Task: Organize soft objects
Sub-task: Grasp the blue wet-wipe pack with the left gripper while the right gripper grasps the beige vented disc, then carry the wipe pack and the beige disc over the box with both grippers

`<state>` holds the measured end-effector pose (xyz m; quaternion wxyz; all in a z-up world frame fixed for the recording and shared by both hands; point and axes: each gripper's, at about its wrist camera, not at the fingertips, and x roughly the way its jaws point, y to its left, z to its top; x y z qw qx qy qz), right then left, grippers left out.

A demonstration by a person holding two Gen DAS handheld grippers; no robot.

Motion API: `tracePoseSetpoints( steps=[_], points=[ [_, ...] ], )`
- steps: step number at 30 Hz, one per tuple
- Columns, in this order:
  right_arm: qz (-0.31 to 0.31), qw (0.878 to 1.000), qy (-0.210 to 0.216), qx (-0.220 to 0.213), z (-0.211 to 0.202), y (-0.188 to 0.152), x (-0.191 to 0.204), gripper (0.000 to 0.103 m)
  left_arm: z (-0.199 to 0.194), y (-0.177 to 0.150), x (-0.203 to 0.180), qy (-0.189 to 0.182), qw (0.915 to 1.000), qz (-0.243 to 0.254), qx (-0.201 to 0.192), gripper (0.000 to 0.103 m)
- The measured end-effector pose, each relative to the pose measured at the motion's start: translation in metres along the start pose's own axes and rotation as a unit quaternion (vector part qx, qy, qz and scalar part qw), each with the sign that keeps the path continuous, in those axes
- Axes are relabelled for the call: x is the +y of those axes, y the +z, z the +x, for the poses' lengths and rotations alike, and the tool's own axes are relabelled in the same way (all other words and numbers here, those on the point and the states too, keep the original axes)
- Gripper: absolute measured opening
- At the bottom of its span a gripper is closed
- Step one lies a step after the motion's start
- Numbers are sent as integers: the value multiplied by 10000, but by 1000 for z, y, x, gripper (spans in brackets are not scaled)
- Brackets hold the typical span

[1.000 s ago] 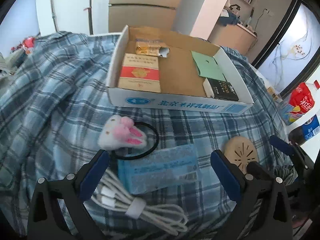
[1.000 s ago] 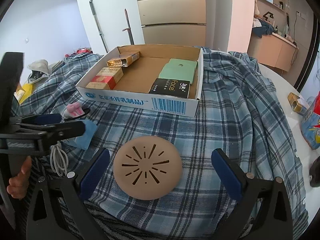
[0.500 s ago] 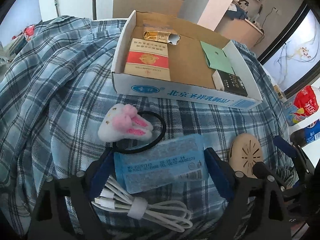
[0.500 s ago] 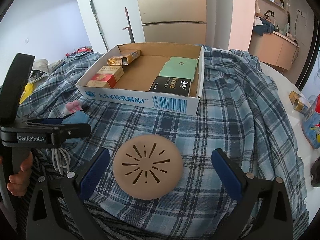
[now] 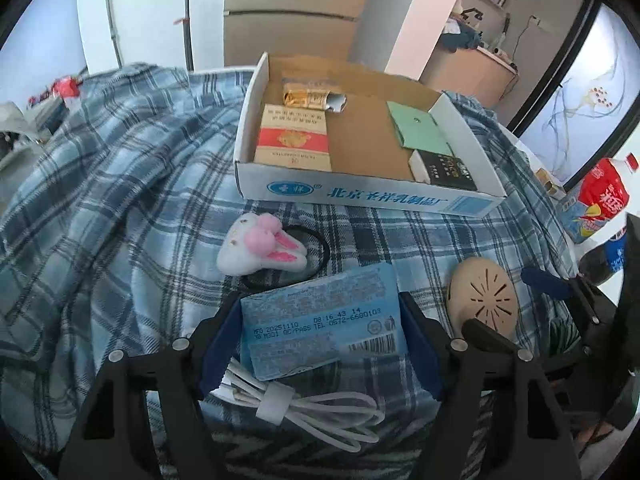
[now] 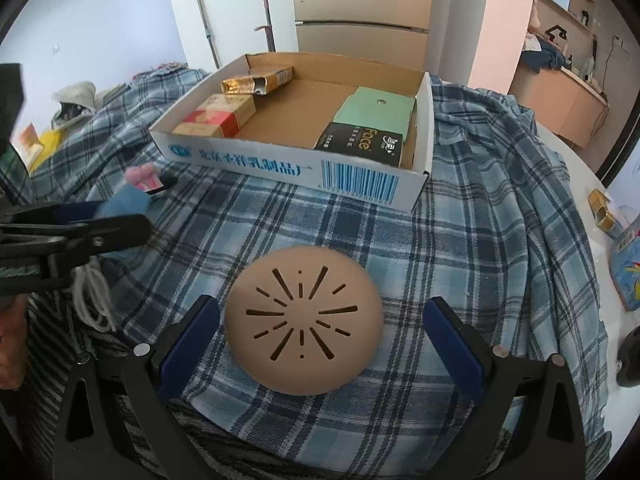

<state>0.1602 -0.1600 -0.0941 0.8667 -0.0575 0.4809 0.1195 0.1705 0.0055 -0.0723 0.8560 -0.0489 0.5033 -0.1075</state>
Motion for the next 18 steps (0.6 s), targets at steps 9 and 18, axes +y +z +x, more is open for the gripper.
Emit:
tracePoseSetpoints(
  steps=[9,18],
  points=[
    [-36,9999,119,48,3,0,2,82,-30,-7,-4,67,9988,146,-453,76],
    [89,9989,85,-450,-18,-1,-3,81,-61,-6,-14,122,9948,319,-962,76]
  ],
)
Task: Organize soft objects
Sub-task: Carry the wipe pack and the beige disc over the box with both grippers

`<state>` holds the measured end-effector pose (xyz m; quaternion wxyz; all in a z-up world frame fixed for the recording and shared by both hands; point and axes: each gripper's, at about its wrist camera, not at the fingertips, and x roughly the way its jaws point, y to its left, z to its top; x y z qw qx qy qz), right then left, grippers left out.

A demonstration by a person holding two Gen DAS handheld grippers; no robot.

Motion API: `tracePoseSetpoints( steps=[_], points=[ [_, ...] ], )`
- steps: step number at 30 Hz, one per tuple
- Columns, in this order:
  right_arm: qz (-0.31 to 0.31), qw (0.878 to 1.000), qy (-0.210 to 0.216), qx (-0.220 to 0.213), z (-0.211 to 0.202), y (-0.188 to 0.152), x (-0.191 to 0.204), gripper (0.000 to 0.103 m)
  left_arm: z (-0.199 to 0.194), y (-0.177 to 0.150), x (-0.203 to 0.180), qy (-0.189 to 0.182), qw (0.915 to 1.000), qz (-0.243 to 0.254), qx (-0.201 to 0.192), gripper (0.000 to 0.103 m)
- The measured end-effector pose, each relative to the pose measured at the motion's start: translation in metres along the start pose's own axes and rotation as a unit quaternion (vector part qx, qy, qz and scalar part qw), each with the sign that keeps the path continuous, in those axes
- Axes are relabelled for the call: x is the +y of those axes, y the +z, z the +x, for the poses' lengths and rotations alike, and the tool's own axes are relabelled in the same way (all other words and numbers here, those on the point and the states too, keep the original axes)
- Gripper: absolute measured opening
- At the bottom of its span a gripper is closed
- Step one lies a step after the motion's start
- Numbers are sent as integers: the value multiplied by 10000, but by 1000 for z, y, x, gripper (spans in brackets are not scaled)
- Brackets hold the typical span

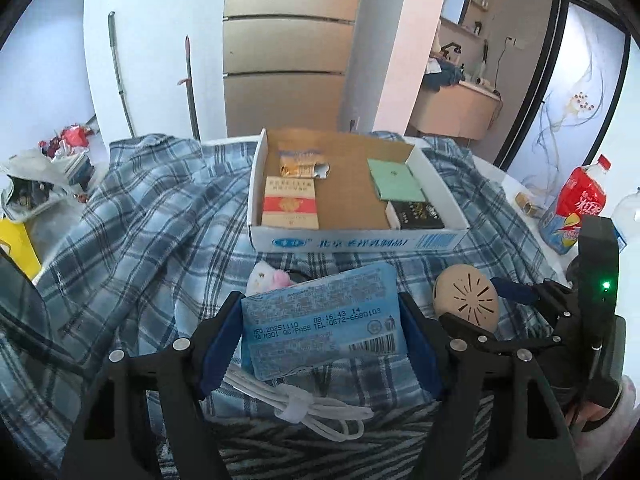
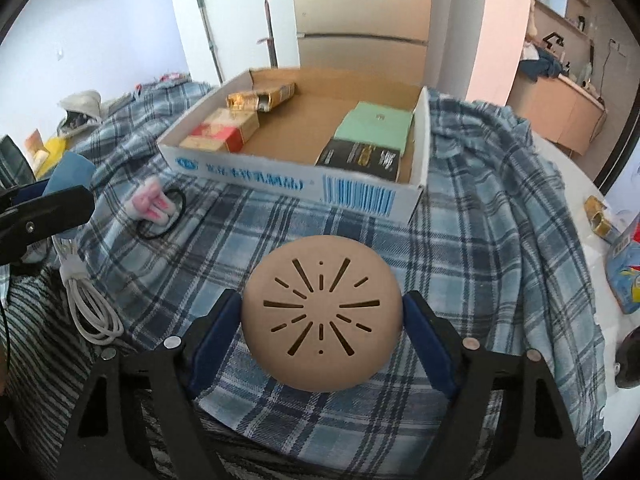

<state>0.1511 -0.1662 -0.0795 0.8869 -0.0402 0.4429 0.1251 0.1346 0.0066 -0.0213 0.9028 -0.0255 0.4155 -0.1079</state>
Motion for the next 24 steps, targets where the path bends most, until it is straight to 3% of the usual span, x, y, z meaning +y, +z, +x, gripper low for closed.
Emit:
tracePoseSetpoints(
  steps=[13,21,24],
  points=[
    [57,9988,-24,-477,-46,18,-10,81,-42,21,-13,109,9978,241,-603,76],
    [-215,9922,-267,-1201,-99,55,-9,81,-71,49,-17,209,9931,396,-1086,76],
    [-270,9902,-147,-1365,-107,69,-4,81,-85,61,-17,255,9902,400,-1312,76]
  ],
)
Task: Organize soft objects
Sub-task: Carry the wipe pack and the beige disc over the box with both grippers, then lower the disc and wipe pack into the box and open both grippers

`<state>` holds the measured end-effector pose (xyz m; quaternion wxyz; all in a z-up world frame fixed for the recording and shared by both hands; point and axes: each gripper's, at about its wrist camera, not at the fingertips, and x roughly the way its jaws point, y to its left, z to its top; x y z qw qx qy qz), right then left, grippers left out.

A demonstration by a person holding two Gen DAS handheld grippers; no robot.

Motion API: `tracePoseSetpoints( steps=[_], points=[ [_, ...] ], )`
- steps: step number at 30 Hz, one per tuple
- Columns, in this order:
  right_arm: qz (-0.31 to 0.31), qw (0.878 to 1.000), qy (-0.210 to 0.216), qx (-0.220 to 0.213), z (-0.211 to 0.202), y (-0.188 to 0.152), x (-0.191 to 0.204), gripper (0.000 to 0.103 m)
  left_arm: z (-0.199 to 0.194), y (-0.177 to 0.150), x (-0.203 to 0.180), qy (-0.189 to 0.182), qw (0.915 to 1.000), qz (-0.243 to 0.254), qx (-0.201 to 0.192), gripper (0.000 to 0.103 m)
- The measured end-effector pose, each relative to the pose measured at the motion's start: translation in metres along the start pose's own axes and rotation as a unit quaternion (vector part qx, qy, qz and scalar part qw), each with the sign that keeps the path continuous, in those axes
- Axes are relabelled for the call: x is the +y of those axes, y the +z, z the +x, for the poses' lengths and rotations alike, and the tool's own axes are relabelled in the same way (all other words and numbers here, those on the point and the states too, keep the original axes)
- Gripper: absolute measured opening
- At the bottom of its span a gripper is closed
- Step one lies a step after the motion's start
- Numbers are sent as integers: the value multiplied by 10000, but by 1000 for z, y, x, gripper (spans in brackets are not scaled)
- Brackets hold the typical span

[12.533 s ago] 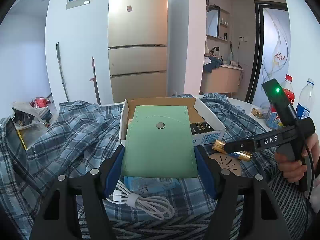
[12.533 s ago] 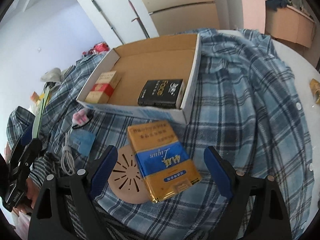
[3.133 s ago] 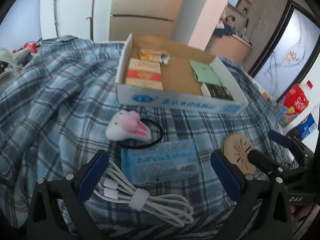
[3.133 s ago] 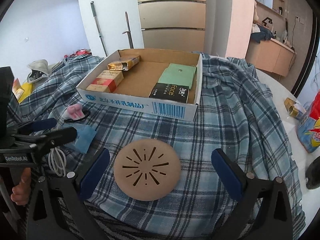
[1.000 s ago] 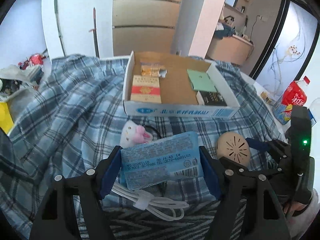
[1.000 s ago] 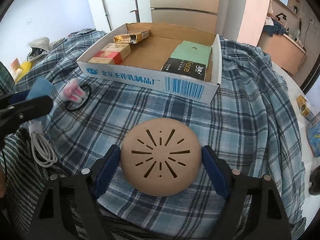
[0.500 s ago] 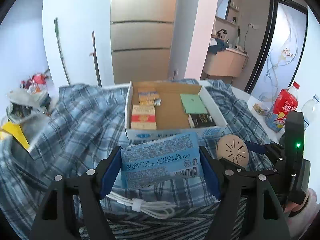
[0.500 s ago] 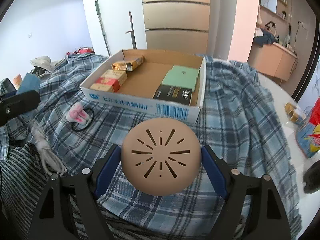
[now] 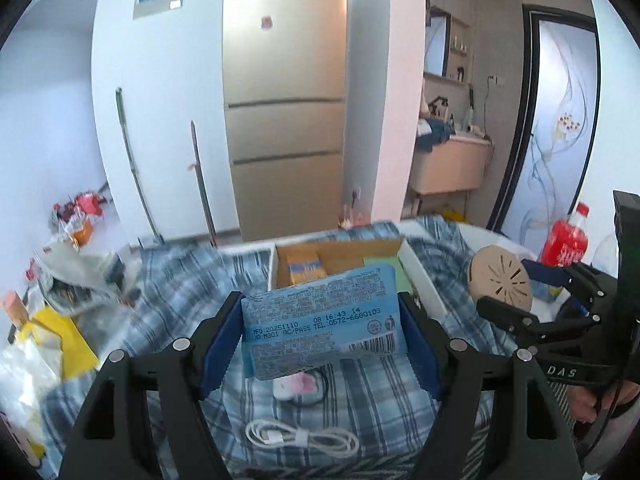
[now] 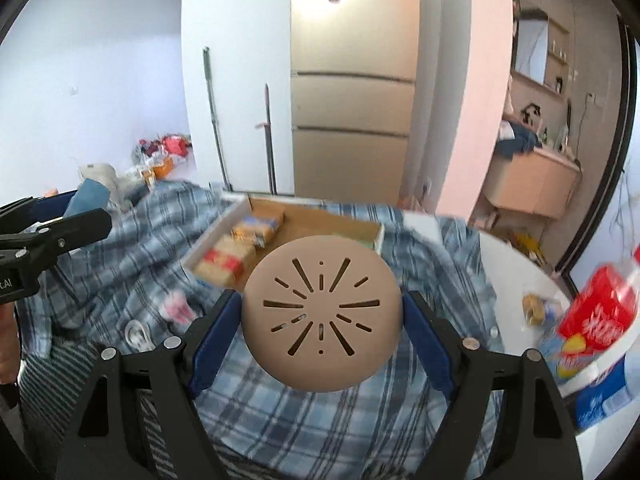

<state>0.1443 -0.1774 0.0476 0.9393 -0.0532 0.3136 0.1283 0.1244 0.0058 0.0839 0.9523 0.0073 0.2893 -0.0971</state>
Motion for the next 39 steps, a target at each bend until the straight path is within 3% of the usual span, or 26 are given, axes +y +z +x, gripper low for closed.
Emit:
tracePoseSetpoints(
  steps=[8,15,22,25,29,34,39],
  points=[
    [63,9997,178,-179,9,39,14,81,-4,46,-1,50,9993,-32,-361,76],
    [478,9981,363,167,49,61,16,81,17,78,6,158,9987,-297,-371,76],
    [691,9933,512,766,103,60,22,81,44,63,12,266,9990,-282,-236,76],
    [696,9910,519,1020,128,53,27,81,61,58,20,485,9984,-238,-162,76],
    [812,9855,536,1388,165,38,31,81,88,52,43,-149,9975,-658,232,76],
    [974,9757,547,1885,204,14,25,81,101,48,53,-46,9967,-727,366,76],
    [931,9732,580,2021,216,3,27,81,117,44,58,-32,9951,-790,588,76]
  ],
)
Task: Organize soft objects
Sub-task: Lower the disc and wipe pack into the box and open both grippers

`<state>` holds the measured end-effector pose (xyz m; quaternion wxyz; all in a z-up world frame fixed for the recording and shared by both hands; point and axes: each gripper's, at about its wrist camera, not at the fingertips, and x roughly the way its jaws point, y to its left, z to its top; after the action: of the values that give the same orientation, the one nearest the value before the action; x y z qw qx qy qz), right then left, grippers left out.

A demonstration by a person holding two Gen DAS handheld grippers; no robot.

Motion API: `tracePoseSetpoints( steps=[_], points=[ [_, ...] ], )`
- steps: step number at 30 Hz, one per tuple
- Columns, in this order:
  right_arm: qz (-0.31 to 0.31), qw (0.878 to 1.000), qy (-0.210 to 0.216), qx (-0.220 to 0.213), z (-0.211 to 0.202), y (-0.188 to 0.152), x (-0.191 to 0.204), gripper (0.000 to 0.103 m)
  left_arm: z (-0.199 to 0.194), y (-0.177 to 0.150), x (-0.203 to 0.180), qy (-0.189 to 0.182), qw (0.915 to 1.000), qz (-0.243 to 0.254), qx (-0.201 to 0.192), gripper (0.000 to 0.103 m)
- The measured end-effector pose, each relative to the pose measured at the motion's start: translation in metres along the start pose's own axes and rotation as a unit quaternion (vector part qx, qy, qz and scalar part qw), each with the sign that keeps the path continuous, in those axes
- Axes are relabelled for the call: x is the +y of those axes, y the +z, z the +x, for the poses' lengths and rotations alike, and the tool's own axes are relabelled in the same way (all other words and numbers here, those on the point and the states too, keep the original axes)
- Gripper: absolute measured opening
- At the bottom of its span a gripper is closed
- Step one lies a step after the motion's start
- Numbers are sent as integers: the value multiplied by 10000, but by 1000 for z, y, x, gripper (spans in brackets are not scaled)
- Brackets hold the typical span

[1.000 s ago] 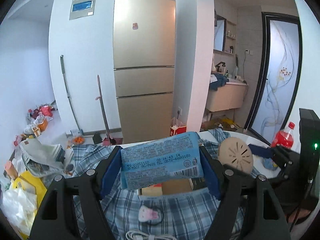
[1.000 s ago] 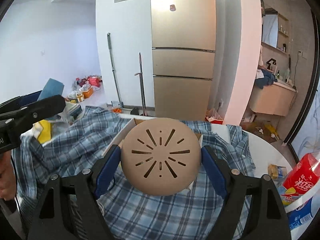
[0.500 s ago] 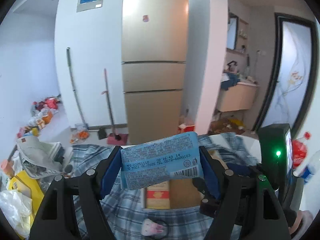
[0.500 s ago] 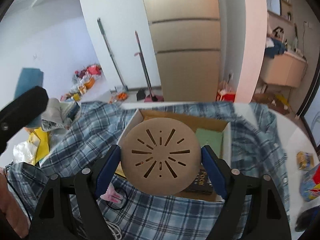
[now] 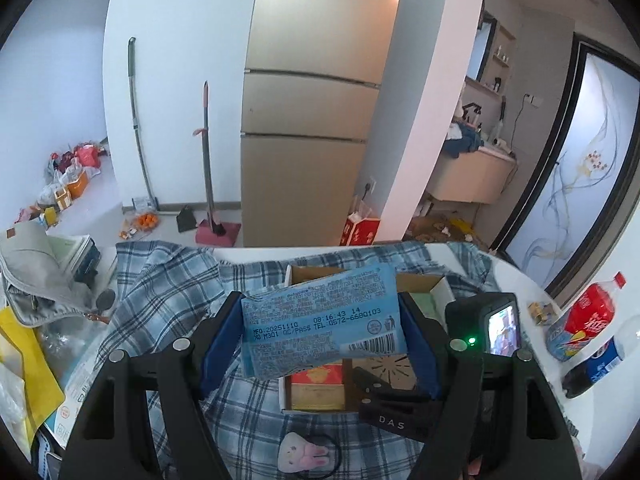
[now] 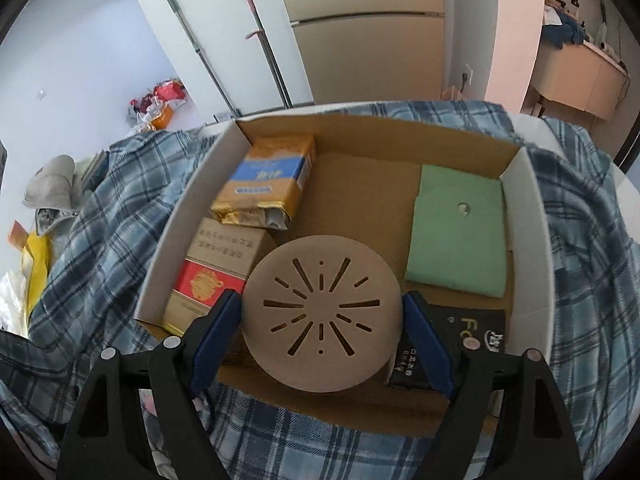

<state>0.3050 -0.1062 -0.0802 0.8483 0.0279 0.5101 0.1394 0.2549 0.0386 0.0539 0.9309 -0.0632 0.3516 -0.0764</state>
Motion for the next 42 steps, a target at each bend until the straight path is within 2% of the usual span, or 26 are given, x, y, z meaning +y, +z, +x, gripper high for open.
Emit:
tracePoseSetpoints(
  steps=[7,12,15,19,22,26,29,33,42],
  points=[
    [-166,9999,5,-44,0,-1,1,83,17,-5,-2,55,9997,82,208,76],
    [-366,9989,67,-281,-13,2,6,85,21,-6,-2,138,9995,137,232,76],
    [-217,9984,34,-515,-35,7,-8,85,22,-6,-1,149,9996,143,214,76],
    [-36,9976,-299,-627,-57,10,-35,85,30,-7,-3,29,9995,229,216,76],
    [-174,9944,-632,-829,-69,2,-48,85,52,-8,-12,120,9979,422,481,76],
    [-90,9910,-864,-1017,-63,-6,-58,85,82,-6,-19,-119,9951,404,894,76],
    [-146,9924,-832,-894,-58,-8,-62,85,102,-3,-31,109,9919,701,1050,76],
    [-128,9926,-788,-917,-59,-14,-68,85,133,-7,-37,141,9868,782,1411,77],
    [-8,9935,-715,-880,-56,-12,-78,85,173,-15,-40,317,9778,1107,1749,77]
  ],
)
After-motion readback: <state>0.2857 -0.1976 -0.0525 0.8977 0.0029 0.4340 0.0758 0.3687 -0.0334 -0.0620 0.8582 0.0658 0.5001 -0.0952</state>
